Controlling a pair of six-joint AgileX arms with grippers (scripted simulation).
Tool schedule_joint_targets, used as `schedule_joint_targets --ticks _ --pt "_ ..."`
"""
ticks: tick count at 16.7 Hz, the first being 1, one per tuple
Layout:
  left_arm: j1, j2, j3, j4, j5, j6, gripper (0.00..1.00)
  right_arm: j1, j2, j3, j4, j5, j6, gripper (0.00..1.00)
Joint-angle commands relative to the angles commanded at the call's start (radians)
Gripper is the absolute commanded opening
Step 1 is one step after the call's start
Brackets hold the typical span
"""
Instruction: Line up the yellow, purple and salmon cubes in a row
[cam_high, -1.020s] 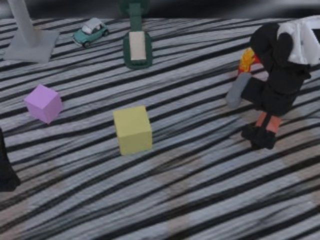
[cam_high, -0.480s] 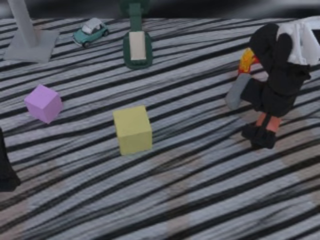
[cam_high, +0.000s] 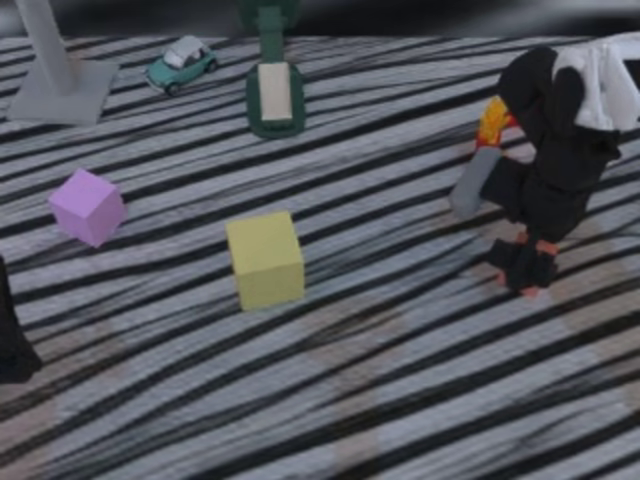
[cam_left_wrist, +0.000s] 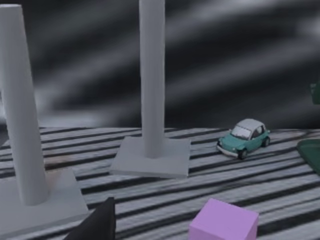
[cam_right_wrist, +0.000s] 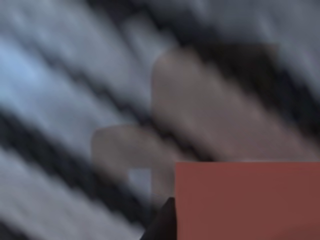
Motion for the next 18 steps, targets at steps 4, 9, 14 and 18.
schedule_joint_targets --ticks 4,9,14,18 --pt "0.000 0.000 0.000 0.000 0.000 0.000 1.00 0.000 0.000 0.000 0.000 0.000 0.000 0.00" --pt "0.000 0.000 0.000 0.000 0.000 0.000 1.00 0.003 -0.042 0.019 -0.044 -0.014 0.012 0.00" --pt "0.000 0.000 0.000 0.000 0.000 0.000 1.00 0.006 -0.094 0.126 -0.214 -0.015 0.013 0.00" --pt "0.000 0.000 0.000 0.000 0.000 0.000 1.00 0.008 -0.120 0.165 -0.269 -0.015 0.012 0.00"
